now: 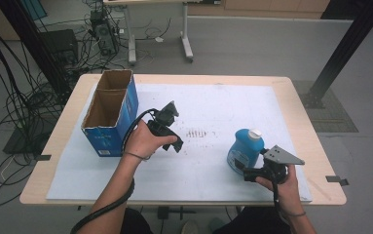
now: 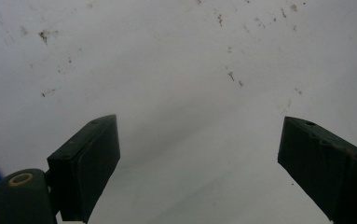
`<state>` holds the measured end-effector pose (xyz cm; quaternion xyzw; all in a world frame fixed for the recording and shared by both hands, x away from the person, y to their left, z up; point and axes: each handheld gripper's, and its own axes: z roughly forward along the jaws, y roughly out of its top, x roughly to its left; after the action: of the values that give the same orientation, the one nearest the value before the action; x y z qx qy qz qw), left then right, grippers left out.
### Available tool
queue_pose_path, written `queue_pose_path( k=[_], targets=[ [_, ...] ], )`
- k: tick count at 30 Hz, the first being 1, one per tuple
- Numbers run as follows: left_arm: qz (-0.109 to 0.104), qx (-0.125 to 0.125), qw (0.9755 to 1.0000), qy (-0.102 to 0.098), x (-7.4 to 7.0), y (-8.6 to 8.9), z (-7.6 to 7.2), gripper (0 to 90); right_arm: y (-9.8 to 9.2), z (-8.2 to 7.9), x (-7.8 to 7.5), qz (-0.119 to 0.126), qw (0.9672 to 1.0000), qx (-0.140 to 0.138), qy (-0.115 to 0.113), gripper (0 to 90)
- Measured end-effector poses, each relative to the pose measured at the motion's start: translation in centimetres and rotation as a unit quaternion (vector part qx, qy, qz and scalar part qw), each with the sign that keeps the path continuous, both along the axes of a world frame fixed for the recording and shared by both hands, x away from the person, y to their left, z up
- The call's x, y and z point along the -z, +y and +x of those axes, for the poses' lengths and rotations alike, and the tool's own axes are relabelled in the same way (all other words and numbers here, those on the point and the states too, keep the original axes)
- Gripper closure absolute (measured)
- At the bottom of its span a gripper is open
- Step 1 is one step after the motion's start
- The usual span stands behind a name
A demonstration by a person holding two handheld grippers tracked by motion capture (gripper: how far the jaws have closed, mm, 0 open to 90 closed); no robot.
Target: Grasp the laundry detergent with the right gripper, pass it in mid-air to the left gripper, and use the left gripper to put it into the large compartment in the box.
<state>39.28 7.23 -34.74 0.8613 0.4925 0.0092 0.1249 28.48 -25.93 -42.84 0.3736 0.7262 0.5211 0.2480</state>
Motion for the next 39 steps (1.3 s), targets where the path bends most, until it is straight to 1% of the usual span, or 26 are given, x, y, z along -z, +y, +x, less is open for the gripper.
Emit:
queue_pose_path(
  k=[18, 24, 27, 32, 34, 37, 38, 39],
  targets=[
    [0.0, -0.001, 1.0, 0.002, 0.15, -0.12, -0.05, 13.3, 0.46, 0.22, 0.13, -0.003, 1.0, -0.003, -0.006, 9.8],
    [0.0, 0.0, 1.0, 0.0, 0.1, -0.18, -0.07, 13.3, 0.69, 0.35, 0.22, -0.006, 0.9999, -0.003, -0.008, 9.8],
    [0.0, 0.002, 1.0, 0.001, 0.02, -0.13, -0.07, 13.3, 0.72, 0.41, 0.23, 0.0, 0.9999, 0.003, -0.01, 9.8],
    [0.0, -0.001, 1.0, 0.001, 0.07, -0.1, -0.06, 13.4, 0.79, 0.46, 0.21, 0.006, 0.9999, 0.004, -0.01, 10.7],
    [-0.001, 0.001, 1.0, 0.001, 0.12, -0.09, -0.09, 13.3, 0.82, 0.5, 0.23, 0.01, 0.9999, 0.007, -0.012, 14.6],
    [-0.001, 0.001, 1.0, 0.002, 0.11, -0.1, -0.1, 13.4, 0.83, 0.54, 0.29, 0.012, 0.9999, 0.009, -0.008, 16.9],
    [-0.001, 0.001, 1.0, 0.001, 0.09, -0.1, -0.1, 13.4, 0.82, 0.57, 0.32, 0.015, 0.9998, 0.006, -0.007, 20.9],
    [-0.002, 0.0, 1.0, 0.001, 0.04, -0.07, -0.09, 13.4, 0.83, 0.6, 0.33, 0.015, 0.9998, 0.008, -0.006, 21.9]
  ],
)
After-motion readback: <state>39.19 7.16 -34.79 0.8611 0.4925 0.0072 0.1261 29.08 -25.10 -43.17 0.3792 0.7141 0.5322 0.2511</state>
